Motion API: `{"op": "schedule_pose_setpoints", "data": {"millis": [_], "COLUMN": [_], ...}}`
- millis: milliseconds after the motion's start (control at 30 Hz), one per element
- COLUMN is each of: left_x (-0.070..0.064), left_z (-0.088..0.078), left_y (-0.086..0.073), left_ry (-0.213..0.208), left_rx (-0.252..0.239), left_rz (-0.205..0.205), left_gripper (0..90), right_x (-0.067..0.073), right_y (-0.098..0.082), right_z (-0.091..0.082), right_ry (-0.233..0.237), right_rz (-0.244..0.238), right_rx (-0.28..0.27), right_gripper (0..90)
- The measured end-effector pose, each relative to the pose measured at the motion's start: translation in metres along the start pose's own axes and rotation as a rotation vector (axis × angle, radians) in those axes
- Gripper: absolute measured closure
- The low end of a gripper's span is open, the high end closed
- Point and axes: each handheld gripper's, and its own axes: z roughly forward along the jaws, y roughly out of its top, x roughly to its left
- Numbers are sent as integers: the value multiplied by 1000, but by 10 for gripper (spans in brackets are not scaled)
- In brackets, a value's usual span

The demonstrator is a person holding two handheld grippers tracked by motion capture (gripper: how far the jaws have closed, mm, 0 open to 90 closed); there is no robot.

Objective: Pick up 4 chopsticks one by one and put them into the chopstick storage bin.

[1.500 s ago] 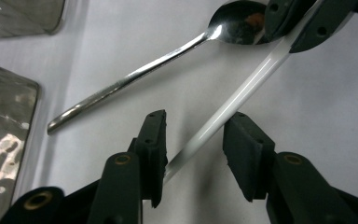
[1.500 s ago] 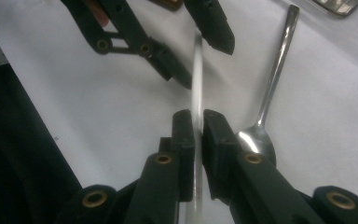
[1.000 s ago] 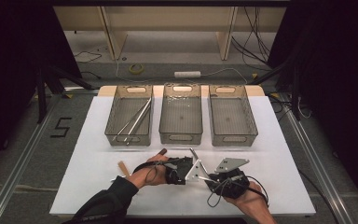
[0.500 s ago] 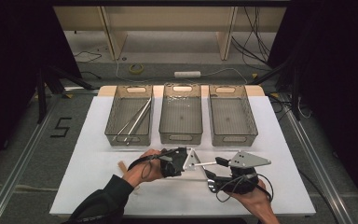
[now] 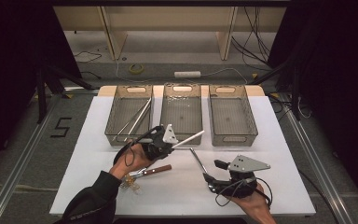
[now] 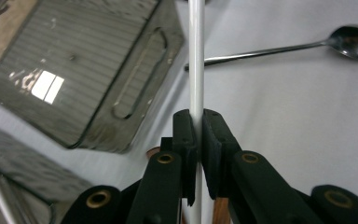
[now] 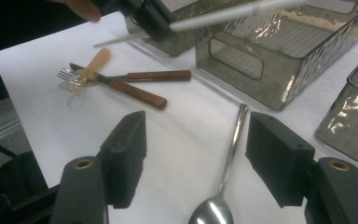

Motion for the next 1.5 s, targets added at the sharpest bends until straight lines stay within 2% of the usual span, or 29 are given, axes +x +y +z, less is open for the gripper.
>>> {"op": "schedule_pose_setpoints", "data": {"millis": [367,600,700,900,1133,1300,1500], "left_x": [38,66,79,104,128,140,154], "left_z": [-23,-31,-34,-44,-53,-49,-36], "left_y": [-11,-23,-26,-27,-25,-26,-34], "left_ry": [61,101,116,169,229,268,314], "left_rx": [-34,-57,-55,-55,-62,-57,-61], "left_rz": [-164,-271,-302,-352,-388,-411,-456], "left_gripper": [843,843,844,844,844,844,843], "right_x": [1,1,1,2,2,2,3], "right_y": [-2,-3,-3,-3,-4,-3,-4], "right_z": [2,3,3,4,4,4,4], "right_ry": [9,13,16,17,20,22,27], "right_rz": [12,12,15,15,16,17,12], "right_rx": [8,3,4,4,5,3,8], "right_gripper": [382,376,375,374,371,371,371]}}
